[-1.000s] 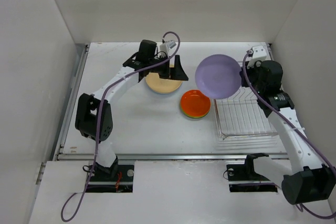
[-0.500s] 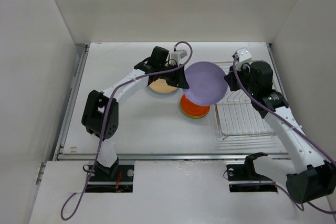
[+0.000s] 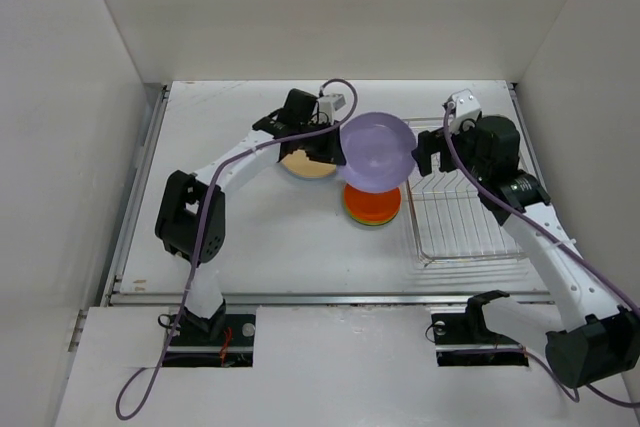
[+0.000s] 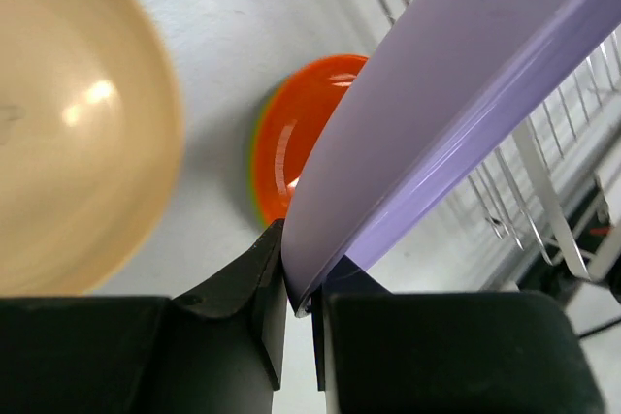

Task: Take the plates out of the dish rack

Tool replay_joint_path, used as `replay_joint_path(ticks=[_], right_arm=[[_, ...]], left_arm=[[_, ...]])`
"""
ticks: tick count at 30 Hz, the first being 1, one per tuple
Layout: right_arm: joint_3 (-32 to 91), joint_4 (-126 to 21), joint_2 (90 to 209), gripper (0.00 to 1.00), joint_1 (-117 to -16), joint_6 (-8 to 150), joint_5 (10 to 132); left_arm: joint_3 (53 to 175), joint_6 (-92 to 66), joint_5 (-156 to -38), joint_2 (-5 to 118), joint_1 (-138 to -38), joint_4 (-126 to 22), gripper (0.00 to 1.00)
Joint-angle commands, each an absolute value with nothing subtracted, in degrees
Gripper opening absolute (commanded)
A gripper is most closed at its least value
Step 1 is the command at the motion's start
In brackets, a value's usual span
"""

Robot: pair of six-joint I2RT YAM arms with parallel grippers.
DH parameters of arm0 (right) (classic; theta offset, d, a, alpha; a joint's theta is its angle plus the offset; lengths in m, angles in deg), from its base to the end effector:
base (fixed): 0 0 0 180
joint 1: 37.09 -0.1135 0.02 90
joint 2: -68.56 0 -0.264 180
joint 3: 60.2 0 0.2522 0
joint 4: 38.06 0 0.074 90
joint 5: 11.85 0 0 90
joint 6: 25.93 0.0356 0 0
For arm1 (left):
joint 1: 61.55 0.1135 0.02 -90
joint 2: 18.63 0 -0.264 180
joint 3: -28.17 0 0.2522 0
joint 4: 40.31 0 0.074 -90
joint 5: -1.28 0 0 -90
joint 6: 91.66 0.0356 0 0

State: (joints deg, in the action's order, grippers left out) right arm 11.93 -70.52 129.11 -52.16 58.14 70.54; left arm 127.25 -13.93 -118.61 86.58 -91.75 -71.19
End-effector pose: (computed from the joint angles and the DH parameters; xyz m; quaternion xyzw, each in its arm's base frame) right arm 0.2299 0.0668 0.3551 -0.1868 0.8011 0.0996 0.5599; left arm 0.3573 -0.2285 0.2782 0.2484 0.8362 -0.3713 0.3182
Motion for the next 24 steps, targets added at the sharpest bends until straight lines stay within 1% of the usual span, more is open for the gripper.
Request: replay_joint_path(ticks=[1, 5, 8, 15, 23, 24], right_arm=[[13.4, -65.3, 126.7, 1.00, -52.6, 59.0, 76.8], [12.3, -64.0, 125.6, 1.00, -52.6, 59.0, 80.2], [12.3, -64.0, 125.6, 1.00, -52.6, 59.0, 81.6], [12.3, -63.5, 125.6, 1.00, -52.6, 59.0, 84.1], [11.7, -63.5, 125.6, 1.00, -52.6, 59.0, 85.2], [11.7, -63.0, 125.6, 1.00, -52.6, 59.0, 85.7]], left_arm=[[129.1, -16.9, -111.8, 79.6, -87.0, -68.8, 0.00], [127.3, -20.9, -105.6, 78.8, -80.3, -68.1, 0.00], [127.3, -21.6, -102.2, 80.8, -79.1, -68.9, 0.00], [130.4, -21.6, -101.6, 88.2, -77.9, -72.9, 0.00], [132.1, -21.1, -101.6, 91.6, -77.9, -75.3, 0.00], [132.1, -21.1, -101.6, 91.6, -77.9, -75.3, 0.06]])
